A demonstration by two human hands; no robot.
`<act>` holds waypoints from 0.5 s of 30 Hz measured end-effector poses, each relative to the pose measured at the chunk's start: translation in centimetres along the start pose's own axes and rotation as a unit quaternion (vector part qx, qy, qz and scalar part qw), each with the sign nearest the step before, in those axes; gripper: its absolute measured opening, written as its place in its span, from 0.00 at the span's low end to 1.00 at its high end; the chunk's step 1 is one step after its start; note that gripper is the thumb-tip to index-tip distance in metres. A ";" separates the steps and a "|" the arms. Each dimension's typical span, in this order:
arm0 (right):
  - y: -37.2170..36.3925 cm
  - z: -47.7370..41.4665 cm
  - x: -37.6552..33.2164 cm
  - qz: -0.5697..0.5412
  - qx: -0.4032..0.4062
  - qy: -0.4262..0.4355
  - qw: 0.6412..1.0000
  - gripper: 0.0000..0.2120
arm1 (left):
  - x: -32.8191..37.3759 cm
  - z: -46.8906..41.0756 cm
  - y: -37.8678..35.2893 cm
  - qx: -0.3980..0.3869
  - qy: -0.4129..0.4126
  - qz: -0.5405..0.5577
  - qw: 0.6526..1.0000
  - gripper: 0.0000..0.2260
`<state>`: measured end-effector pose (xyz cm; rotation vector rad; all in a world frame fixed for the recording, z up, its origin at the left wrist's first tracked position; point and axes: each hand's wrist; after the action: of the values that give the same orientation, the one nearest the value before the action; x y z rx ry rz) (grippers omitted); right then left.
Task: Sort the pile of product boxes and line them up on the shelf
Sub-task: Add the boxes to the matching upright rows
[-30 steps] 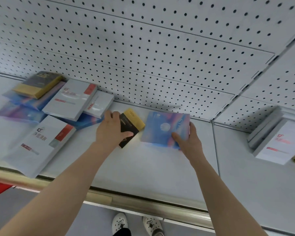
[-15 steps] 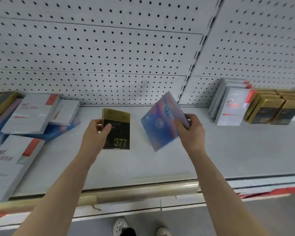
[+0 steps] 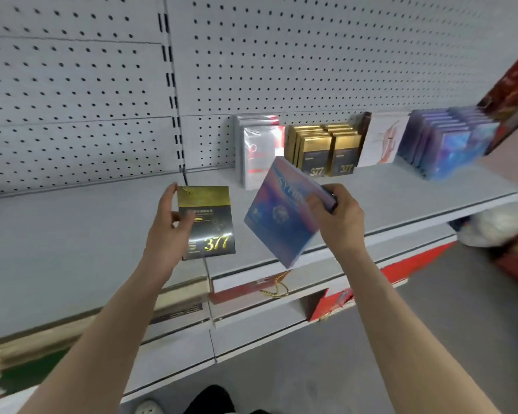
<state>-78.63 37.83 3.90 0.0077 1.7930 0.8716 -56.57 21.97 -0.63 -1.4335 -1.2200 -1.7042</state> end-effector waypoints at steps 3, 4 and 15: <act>5.5 -1.2 3.6 0.003 0.021 -0.002 1.000 0.06 | 2.0 1.5 -6.3 -0.016 -0.028 0.003 0.999 0.22; 7.1 -1.5 4.9 0.002 0.028 -0.005 1.000 0.06 | 2.7 2.1 -8.3 -0.025 -0.036 0.007 0.999 0.22; 20.0 -5.1 14.7 -0.001 0.083 -0.036 0.996 0.03 | 7.0 3.7 -24.7 -0.074 -0.072 -0.009 0.995 0.24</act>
<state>-96.72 55.59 3.72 0.1428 1.7922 0.7111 -78.33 36.06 -0.48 -1.6626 -1.2051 -1.7610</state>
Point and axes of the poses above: each hand's wrist, its own z-axis away from the middle knuckle, its own y-axis out of the back of the hand, x = y × z, and after that the axes turned 4 degrees about -y, right-handed
